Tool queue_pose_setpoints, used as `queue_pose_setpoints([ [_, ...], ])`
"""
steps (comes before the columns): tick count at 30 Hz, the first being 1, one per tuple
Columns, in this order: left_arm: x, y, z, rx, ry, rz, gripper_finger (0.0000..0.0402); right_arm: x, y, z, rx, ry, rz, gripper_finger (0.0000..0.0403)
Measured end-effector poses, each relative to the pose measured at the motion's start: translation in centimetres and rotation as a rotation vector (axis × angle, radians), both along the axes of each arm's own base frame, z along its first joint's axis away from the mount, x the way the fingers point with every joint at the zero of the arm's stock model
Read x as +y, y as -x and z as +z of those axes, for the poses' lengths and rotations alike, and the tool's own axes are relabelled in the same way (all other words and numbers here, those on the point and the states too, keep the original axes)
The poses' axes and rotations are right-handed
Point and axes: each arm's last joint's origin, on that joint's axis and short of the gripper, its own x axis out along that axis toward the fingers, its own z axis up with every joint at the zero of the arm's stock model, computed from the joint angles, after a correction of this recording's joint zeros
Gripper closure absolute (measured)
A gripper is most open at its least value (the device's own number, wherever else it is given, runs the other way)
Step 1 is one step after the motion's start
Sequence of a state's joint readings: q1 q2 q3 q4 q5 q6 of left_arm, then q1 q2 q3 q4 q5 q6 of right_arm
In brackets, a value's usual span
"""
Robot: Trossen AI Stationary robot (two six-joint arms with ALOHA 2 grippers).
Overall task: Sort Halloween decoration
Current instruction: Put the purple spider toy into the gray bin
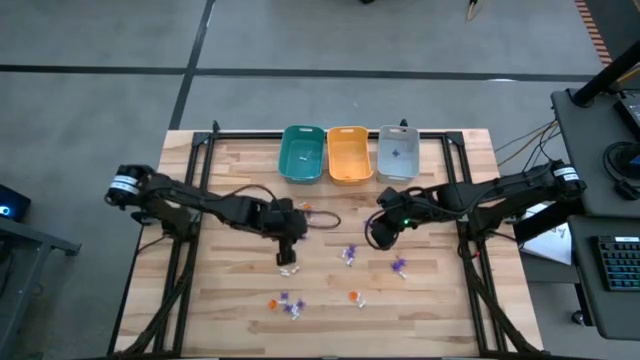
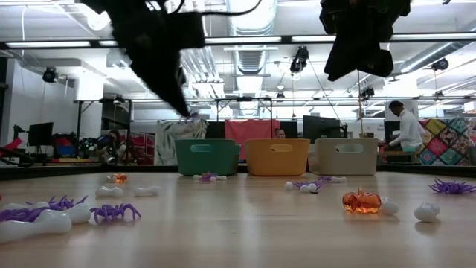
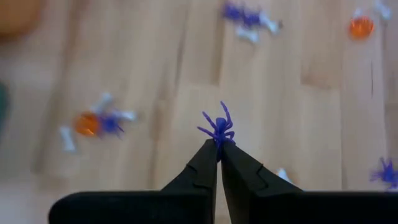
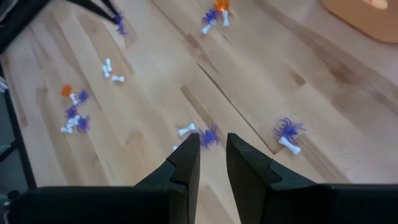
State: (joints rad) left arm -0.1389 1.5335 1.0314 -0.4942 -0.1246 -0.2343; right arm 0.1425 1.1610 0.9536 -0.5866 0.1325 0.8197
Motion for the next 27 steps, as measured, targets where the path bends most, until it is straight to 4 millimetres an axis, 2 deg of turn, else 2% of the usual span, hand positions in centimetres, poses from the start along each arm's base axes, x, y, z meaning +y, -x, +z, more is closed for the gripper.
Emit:
queue_pose_setpoints([
  [4, 2.4, -0.5, 2.1, -0.063, -0.025, 0.036, 0.0402, -0.6, -0.4, 1.3, -0.038, 0.018, 0.001, 0.0335],
  [8, 5.5, -0.6, 4.2, -0.102, -0.069, 0.075, 0.0402, -2.1, -0.8, 2.8, -0.08, 0.066, -0.004, 0.0335],
  [16, 12.6, -0.5, 7.8, -0.188, -0.149, 0.123, 0.0402, -7.2, -1.0, 5.9, -0.153, 0.171, -0.053, 0.0335],
  [23, 18.5, -1.1, 8.8, -0.314, -0.191, 0.158, 0.0402, -12.5, 0.4, 7.2, -0.164, 0.238, -0.176, 0.0335],
  [27, 21.0, -2.2, 8.2, -0.37, -0.196, 0.18, 0.0401, -14.8, 1.4, 7.3, -0.147, 0.269, -0.245, 0.0335],
])
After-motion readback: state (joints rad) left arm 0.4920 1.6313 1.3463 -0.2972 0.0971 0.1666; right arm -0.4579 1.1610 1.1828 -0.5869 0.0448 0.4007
